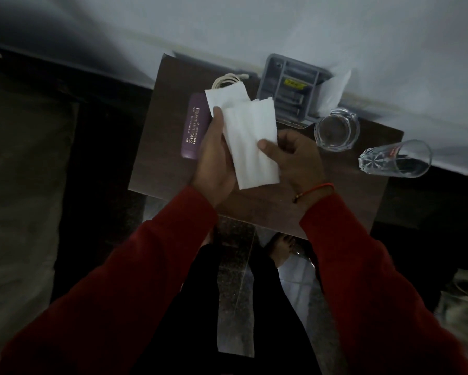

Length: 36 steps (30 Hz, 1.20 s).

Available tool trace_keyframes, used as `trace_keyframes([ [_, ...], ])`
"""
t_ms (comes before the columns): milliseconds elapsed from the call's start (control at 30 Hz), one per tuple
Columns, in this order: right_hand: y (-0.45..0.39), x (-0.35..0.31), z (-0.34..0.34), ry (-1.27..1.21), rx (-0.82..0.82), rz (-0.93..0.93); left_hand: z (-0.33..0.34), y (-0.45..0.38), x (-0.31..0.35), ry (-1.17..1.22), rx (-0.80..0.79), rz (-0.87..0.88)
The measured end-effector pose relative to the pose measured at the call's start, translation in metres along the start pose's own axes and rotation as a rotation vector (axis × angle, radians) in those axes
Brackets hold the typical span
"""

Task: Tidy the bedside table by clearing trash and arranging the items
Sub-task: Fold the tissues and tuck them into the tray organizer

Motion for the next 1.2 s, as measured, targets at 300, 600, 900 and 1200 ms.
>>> trace_keyframes([
  [300,0.013,-0.004,-0.005,-0.259,-0.078,-0.063,-0.033,-0.028,0.04,-0.144,0.217,0.28],
  [600,0.007,-0.008,0.005,0.024,-0.043,-0.039,-0.002,0.0,-0.002,-0.25,0.175,0.209],
  [900,0.007,0.002,-0.01,-0.452,0.064,0.078,0.006,-0.011,0.016,0.015,0.259,0.277],
  [1200,-0.023,-0.043,-0.044,-0.185,0.407,-0.108,-0.025,-0.019,0.017,0.061,0.381,0.256],
])
Point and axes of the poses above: each hand's wrist, its own y-axis away from the middle knuckle, its own z-axis out of the palm, x = y × z, the point moved 4 cm from there along -y, towards the middle knuckle, and after that the axes turned 12 degrees about z, right-handed, at the moved point
